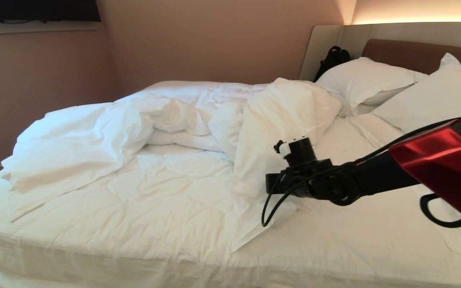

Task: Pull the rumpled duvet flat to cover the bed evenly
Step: Flatten the corners of the folded blanket

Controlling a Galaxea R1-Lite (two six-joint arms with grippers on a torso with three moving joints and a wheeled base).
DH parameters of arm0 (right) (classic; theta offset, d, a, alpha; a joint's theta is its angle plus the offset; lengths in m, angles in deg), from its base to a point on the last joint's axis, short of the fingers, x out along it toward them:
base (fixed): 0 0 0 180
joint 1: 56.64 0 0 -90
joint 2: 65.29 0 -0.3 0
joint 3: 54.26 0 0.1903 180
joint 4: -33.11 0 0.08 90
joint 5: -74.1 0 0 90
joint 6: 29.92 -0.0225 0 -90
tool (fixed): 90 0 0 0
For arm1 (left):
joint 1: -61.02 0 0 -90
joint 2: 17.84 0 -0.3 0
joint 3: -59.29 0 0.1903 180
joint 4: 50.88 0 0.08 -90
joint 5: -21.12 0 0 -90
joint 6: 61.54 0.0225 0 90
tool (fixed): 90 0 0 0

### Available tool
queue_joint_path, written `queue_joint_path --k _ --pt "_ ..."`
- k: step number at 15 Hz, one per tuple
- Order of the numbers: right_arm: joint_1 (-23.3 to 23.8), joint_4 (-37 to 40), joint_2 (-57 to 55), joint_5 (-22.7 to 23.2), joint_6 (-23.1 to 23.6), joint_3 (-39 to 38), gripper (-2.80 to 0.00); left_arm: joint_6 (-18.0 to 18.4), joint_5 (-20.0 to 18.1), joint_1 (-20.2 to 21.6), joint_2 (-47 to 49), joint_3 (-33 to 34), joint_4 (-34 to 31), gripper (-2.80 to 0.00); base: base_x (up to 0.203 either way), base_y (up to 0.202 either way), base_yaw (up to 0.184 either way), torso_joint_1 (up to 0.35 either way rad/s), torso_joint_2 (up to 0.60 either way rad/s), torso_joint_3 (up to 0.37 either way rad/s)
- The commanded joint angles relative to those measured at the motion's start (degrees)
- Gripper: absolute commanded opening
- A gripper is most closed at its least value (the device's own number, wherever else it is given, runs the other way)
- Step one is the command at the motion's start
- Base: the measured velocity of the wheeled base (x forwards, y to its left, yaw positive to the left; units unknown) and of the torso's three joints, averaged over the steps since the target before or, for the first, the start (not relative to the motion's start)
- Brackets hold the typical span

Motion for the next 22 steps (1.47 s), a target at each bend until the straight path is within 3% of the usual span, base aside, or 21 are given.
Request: queue_joint_path --k 1,6,13,14,22 --pt "2.2 0.4 8.8 -0.1 -1.1 -1.3 -2.80 0.0 0.0 0.0 0.1 0.0 0.0 -2.80 0.000 0.000 0.000 0.000 0.00 0.000" --pt "9.6 5.4 21.0 0.5 -3.4 -4.8 -2.80 0.0 0.0 0.0 0.1 0.0 0.0 -2.80 0.000 0.000 0.000 0.000 0.00 0.000" --pt "9.5 5.2 13.1 0.8 -3.2 -6.3 -2.80 0.0 0.0 0.0 0.1 0.0 0.0 -2.80 0.000 0.000 0.000 0.000 0.00 0.000" --pt "9.4 4.3 11.5 0.8 -3.1 -6.1 0.00 0.0 0.0 0.0 0.1 0.0 0.0 -2.80 0.000 0.000 0.000 0.000 0.00 0.000" --pt "12.5 1.3 3.6 1.8 -2.2 -2.1 0.00 0.0 0.0 0.0 0.1 0.0 0.0 -2.80 0.000 0.000 0.000 0.000 0.00 0.000"
